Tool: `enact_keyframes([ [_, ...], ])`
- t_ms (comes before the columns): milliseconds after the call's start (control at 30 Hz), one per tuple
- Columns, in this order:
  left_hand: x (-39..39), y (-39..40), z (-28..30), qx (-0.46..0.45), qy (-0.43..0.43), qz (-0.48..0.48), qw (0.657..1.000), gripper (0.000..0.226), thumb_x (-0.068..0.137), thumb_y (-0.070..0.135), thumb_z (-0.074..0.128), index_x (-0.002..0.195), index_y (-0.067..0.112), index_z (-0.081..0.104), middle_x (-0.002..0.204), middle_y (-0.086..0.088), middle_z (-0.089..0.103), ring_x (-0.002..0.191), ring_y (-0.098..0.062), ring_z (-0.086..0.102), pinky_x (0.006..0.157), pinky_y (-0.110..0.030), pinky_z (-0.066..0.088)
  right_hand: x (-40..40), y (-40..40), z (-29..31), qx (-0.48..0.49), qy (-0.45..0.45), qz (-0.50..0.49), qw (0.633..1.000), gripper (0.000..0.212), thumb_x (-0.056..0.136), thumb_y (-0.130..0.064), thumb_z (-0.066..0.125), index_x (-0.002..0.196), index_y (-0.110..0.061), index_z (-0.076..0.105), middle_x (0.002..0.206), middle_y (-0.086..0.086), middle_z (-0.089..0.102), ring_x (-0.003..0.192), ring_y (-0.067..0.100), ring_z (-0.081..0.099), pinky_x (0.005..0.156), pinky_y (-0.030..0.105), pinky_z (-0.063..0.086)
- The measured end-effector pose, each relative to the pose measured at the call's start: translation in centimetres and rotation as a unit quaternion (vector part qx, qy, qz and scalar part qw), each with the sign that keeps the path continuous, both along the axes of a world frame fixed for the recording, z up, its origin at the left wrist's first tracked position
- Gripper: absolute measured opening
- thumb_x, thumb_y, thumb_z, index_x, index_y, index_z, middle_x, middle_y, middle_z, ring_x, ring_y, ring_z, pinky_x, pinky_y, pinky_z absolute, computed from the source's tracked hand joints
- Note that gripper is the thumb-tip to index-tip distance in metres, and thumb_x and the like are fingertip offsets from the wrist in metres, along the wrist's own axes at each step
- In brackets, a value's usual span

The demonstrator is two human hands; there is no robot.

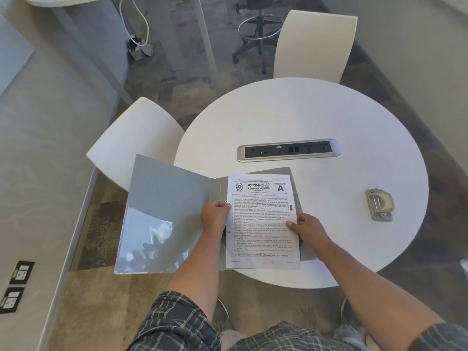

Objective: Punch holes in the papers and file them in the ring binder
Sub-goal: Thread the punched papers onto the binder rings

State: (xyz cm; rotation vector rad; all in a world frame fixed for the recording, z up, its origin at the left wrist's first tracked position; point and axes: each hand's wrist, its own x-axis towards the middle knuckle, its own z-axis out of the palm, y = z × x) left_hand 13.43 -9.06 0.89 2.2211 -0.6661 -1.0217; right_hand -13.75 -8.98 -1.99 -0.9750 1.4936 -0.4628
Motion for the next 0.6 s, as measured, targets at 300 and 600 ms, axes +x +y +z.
enact_keyframes([
  [300,0.0,-1.0,-0.3,0.018,-0.004,-0.014,1.0,0.019,0.088,0.021,0.073,0.07,0.017,0.068,0.075,0.007,0.07,0.073,-0.022,0.068,0.072,-0.039,0.062,0.8,-0.7,-0.9,0.002,0.1,0.018,0.995,0.038,0.091,-0.044,0.071,0.085,-0.009,0.057,0.09,0.004,0.075,0.081,0.022,0.071,0.075,0.04,0.057],
  [600,-0.1,-0.7,-1.2,0.006,0.012,0.018,1.0,0.019,0.087,0.028,0.072,0.072,0.017,0.07,0.079,0.0,0.076,0.079,-0.027,0.074,0.074,-0.047,0.064,0.1,-0.9,-2.1,0.017,0.081,-0.014,0.996,0.031,0.09,-0.04,0.072,0.093,-0.011,0.063,0.088,0.001,0.077,0.084,0.024,0.075,0.088,0.05,0.059],
])
